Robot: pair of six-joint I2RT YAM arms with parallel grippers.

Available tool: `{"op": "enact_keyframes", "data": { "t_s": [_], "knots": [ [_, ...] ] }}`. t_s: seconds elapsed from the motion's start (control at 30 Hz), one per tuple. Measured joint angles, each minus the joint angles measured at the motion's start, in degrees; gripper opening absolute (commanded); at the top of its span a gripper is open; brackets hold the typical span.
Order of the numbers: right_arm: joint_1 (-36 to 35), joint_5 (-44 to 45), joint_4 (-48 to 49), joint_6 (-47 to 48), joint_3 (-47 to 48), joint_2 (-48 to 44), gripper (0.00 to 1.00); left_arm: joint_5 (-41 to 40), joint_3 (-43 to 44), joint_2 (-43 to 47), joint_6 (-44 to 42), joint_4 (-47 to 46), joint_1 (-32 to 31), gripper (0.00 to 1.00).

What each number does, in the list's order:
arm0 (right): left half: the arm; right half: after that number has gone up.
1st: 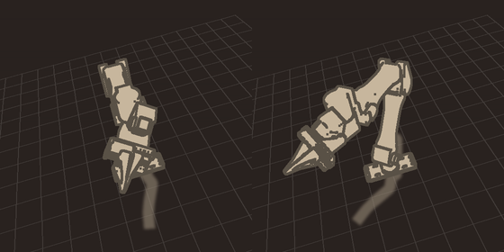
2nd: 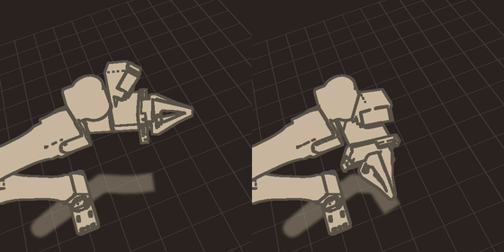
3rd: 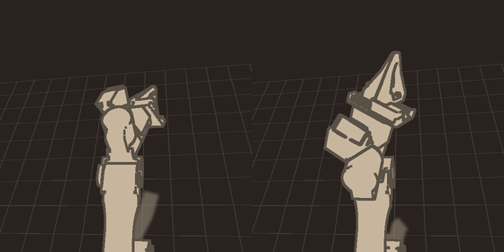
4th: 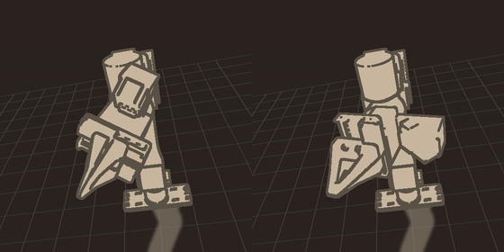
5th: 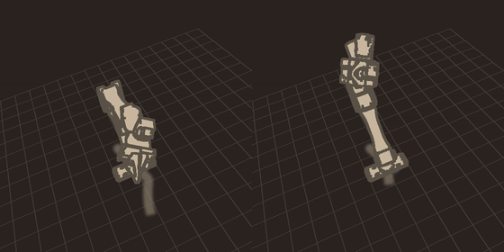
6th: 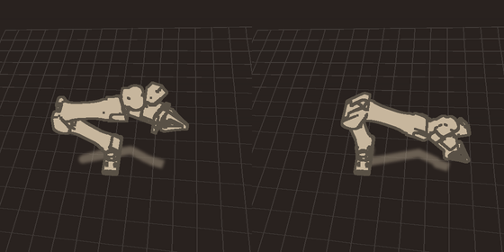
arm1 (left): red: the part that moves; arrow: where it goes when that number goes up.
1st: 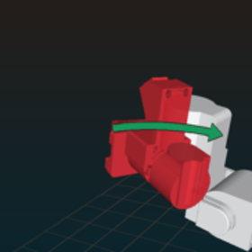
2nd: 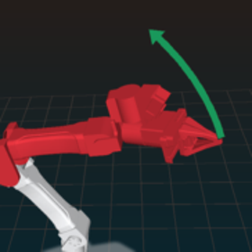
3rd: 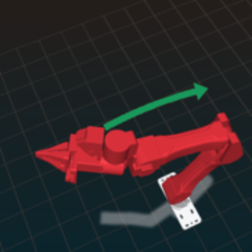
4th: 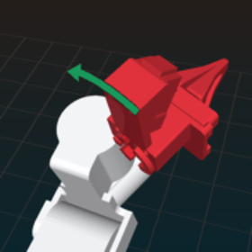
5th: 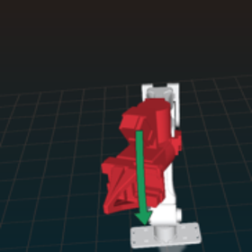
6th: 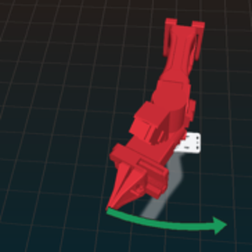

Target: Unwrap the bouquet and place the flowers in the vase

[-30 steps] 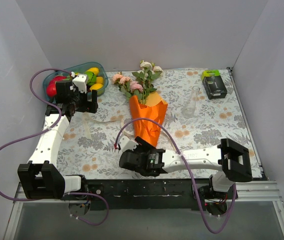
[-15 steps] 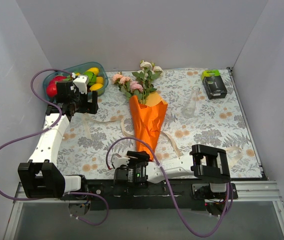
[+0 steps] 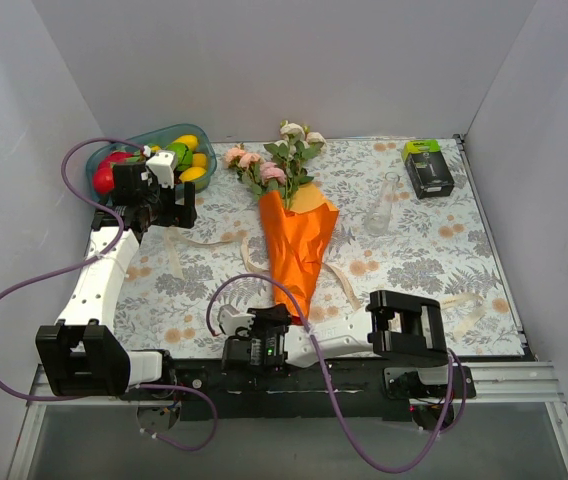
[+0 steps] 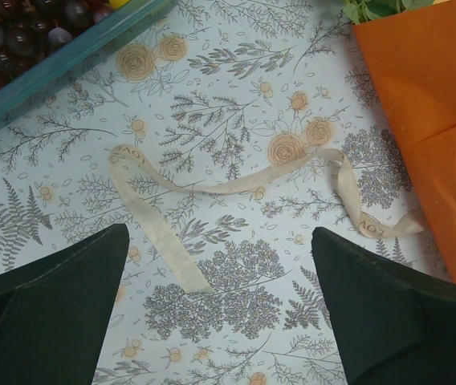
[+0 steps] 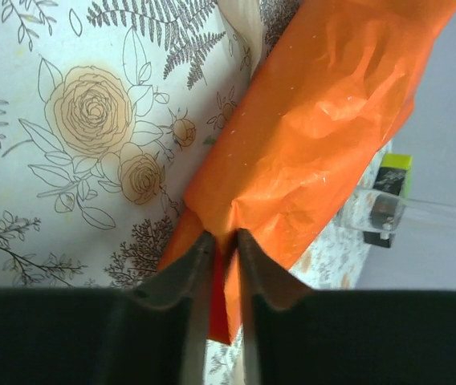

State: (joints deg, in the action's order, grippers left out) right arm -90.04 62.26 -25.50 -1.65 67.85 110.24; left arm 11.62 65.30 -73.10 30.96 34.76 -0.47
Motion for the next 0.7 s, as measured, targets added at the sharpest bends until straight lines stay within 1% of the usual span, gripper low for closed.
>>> {"op": "enact_keyframes", "data": {
  "t_s": [0.03,0.07,0.2,0.3,0.37,0.47,0.57,0.63,0.67,0.7],
  "knots": [
    [0.04,0.02,0.15,-0.09,-0.02,-0.02,0.12,0.00,0.00,0.00,0.00,0.00,0.00,0.98],
    [0.09,0.02,0.48,-0.24,-0.02,-0.02,0.02,0.00,0.00,0.00,0.00,0.00,0.00,0.98],
    [0.39,0.61,1.31,-0.94,0.07,-0.63,0.01,0.02,0.00,0.00,0.02,-0.02,0.00,0.98],
    [0.44,1.11,1.31,-1.92,1.20,-3.06,0.01,0.02,0.00,0.00,0.04,-0.02,0.00,0.98],
    [0.44,1.38,1.70,-3.32,1.81,-6.67,0.01,0.04,0.00,0.00,0.11,-0.02,0.00,0.98],
    [0.39,2.51,2.14,-6.58,1.86,-14.56,0.01,0.09,0.02,0.02,0.22,-0.02,0.00,0.98],
    [0.26,4.76,1.51,-12.48,1.73,-21.79,0.01,0.28,0.02,0.04,0.24,0.00,0.00,0.98],
    [0.00,6.80,-1.90,-20.59,1.75,-25.35,0.01,0.44,0.02,0.07,0.28,-0.02,0.00,0.98],
    [-0.02,7.54,-5.40,-25.68,1.79,-26.71,0.03,0.50,0.02,0.07,0.35,-0.02,0.00,0.98],
    [-0.04,8.15,-9.57,-31.12,1.86,-27.61,0.11,0.59,0.02,0.09,0.35,-0.02,0.00,0.98]
  ]
}}
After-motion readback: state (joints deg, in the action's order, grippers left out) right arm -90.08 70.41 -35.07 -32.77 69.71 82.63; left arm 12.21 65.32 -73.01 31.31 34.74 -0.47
